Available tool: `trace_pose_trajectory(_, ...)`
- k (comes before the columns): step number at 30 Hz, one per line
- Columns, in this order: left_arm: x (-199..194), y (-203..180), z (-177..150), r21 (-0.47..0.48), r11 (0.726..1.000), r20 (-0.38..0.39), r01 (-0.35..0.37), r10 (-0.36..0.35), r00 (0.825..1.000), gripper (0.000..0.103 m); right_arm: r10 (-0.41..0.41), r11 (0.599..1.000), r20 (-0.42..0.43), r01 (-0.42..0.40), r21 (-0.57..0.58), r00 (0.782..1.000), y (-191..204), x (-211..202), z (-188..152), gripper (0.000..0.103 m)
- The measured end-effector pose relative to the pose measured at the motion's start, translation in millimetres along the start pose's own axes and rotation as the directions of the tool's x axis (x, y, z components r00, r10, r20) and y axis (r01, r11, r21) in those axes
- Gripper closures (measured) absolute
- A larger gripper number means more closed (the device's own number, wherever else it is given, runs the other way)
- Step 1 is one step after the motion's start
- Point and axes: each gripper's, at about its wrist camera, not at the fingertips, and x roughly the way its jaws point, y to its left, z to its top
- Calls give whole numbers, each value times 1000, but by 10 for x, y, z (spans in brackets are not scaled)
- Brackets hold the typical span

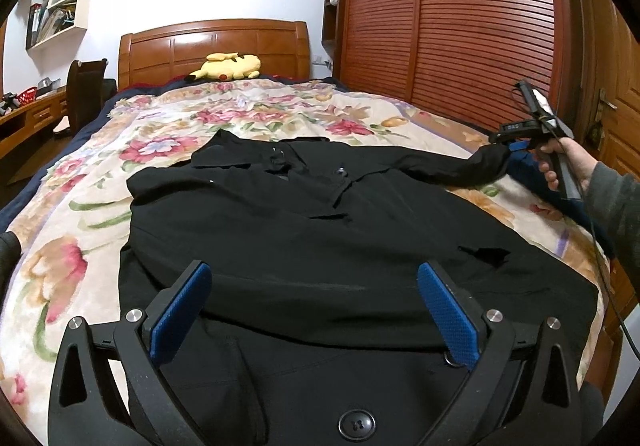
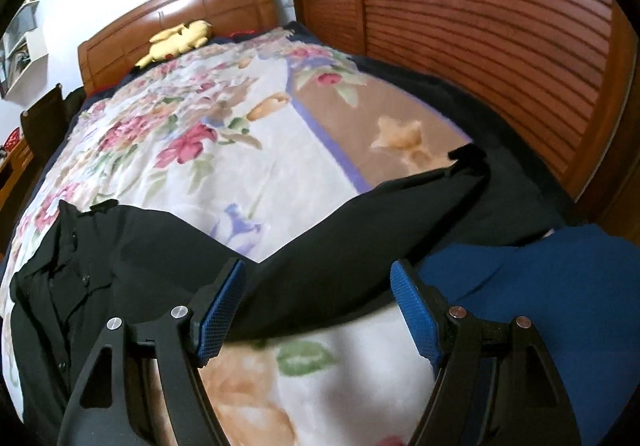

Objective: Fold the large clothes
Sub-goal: 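Grasp the other coat sleeve with the right tool and lift it, then fold the held sleeve across the coat front and release it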

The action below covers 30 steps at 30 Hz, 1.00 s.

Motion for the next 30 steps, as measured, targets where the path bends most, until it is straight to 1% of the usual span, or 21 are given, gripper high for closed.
trace_pose_trajectory(5,18,9,-8,-3,1000,-8,8,-8,1000,0,-53,997,-62,56,49,997,4,302,51,27)
trace_pose_trajectory(7,23,15,-9,-6,1000,-13,11,-11,1000,0,-48,994,-78,55,90,996,-16,402,76,27)
trace_pose_trajectory(9,31,14,-11,-5,1000,-17,13,-13,1000,0,-64,990,-104,76,118,992,-41,547,89,27)
trace_pose_trajectory(11,42,13,-9,-4,1000,-21,14,-14,1000,0,-64,988,-129,81,128,989,-48,696,116,27)
trace_pose_trajectory(13,55,12,-10,1,1000,-25,11,-11,1000,0,-96,988,-140,112,111,985,-31,788,113,28)
trace_pose_trajectory(14,59,8,-15,3,1000,-27,10,-10,1000,0,-87,992,-132,98,83,987,-6,812,110,36)
trace_pose_trajectory(15,65,8,-17,3,1000,-29,12,-12,1000,0,-96,992,-133,105,66,986,22,834,102,46)
trace_pose_trajectory(16,66,14,-21,2,1000,-31,13,-13,999,0,-95,993,-135,103,52,986,51,843,93,52)
trace_pose_trajectory(18,70,23,-16,0,1000,-33,16,-16,999,0,-93,995,-121,97,25,988,94,842,91,83)
trace_pose_trajectory(20,61,29,-11,-2,1000,-30,17,-17,999,0,-75,997,-70,76,12,995,133,725,109,94)
trace_pose_trajectory(22,48,37,-9,-3,1000,-25,17,-17,1000,0,-63,998,-4,63,-11,998,203,537,141,96)
trace_pose_trajectory(24,33,49,-5,-2,1000,-20,15,-15,1000,0,-33,998,57,36,-42,998,300,316,185,96)
trace_pose_trajectory(27,-8,63,1,-3,1000,-7,11,-11,1000,0,15,994,123,-1,-111,992,516,-32,218,96)
trace_pose_trajectory(30,-54,93,-3,-7,1000,3,3,-3,1000,0,74,980,173,-39,-197,982,800,-380,186,96)
